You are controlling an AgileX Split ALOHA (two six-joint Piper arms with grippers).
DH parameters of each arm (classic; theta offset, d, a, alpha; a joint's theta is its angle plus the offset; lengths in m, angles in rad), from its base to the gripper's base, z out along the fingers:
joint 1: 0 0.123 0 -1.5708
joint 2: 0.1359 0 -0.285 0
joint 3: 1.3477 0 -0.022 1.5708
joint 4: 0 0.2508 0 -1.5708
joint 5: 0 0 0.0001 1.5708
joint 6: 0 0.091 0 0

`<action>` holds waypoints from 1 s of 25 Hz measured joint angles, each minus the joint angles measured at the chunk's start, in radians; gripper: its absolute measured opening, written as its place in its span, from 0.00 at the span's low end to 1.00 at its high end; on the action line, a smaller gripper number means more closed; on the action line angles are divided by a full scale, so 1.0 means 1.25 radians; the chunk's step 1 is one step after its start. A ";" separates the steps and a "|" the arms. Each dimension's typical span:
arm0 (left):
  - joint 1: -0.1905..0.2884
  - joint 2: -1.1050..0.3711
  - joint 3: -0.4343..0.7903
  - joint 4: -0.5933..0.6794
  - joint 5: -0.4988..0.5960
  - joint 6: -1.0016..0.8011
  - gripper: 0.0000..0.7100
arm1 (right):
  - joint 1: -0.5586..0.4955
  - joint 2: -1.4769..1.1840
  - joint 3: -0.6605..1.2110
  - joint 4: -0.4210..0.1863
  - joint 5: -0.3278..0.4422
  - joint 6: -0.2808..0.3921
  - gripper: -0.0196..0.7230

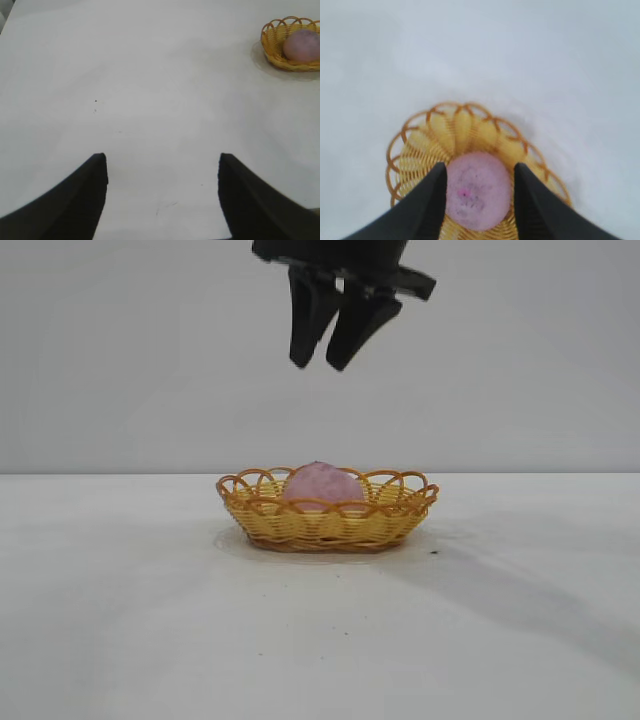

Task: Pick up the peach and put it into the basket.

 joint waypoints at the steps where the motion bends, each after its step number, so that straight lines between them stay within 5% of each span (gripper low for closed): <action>1: 0.000 0.000 0.000 0.000 0.000 0.000 0.64 | -0.004 0.000 0.000 -0.016 0.000 0.012 0.40; 7: 0.000 0.000 0.000 0.000 0.000 0.000 0.64 | -0.190 0.000 0.000 -0.088 0.015 0.086 0.40; 13: 0.000 0.000 0.000 0.000 0.000 0.000 0.64 | -0.409 0.000 0.000 -0.098 0.045 0.100 0.40; 25: 0.000 0.000 0.000 0.000 0.000 0.000 0.64 | -0.415 -0.236 0.000 -0.105 0.098 0.135 0.40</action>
